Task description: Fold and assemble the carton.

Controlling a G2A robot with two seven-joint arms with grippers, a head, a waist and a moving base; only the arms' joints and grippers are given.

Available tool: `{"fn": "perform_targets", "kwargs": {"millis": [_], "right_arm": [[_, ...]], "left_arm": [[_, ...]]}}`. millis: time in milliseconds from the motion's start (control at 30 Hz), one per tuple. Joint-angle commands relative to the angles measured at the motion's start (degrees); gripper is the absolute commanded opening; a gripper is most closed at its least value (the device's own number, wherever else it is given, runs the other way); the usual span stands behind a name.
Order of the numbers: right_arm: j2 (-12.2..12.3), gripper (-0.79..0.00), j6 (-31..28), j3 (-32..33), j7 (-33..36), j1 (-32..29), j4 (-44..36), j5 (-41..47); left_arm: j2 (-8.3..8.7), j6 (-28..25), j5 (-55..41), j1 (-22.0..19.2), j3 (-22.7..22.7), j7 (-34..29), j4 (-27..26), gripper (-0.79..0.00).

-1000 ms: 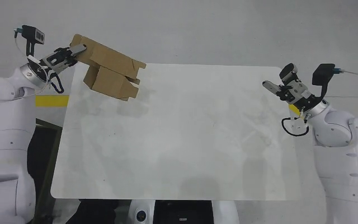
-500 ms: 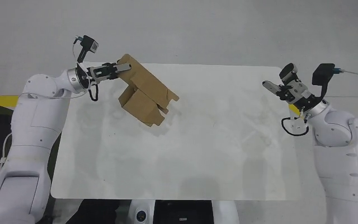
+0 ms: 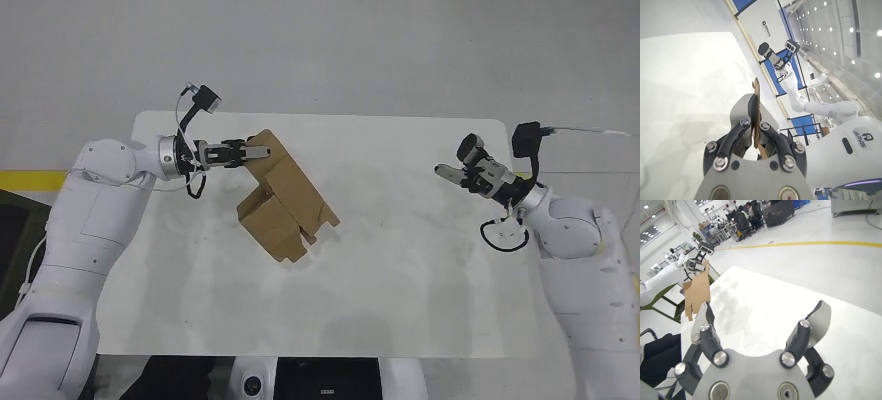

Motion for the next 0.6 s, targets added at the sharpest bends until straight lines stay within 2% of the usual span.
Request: {"fn": "perform_targets", "kwargs": {"millis": [0, 167, 267, 500, 567], "right_arm": [[-0.17, 0.0, -0.42, -2.75, 3.02, 1.35, 1.07, 3.92], [-0.78, 0.0, -1.63, -10.22, 11.09, 5.26, 4.1, 13.32], [-1.1, 0.0, 0.28, -14.54, 17.77, 8.3, 6.69, 16.1], [-2.34, 0.0, 0.32, -21.16, 23.68, 12.91, 10.97, 27.63], [-2.62, 0.0, 1.86, -23.44, 25.22, 14.01, 11.27, 29.8]], "left_arm": [[0.03, 0.32, -0.11, 0.4, 0.68, -0.31, -0.97, -0.785], [-0.07, 1.35, -0.78, 0.7, 2.79, -1.34, -2.77, -0.785], [-0.36, 1.48, -0.5, 0.51, 4.7, -1.47, -3.09, -0.785], [-1.36, 1.46, -0.75, -1.07, 9.01, -1.46, -3.58, -0.785], [-1.62, 1.55, -1.49, -1.42, 10.03, -1.54, -3.7, -0.785]]}}
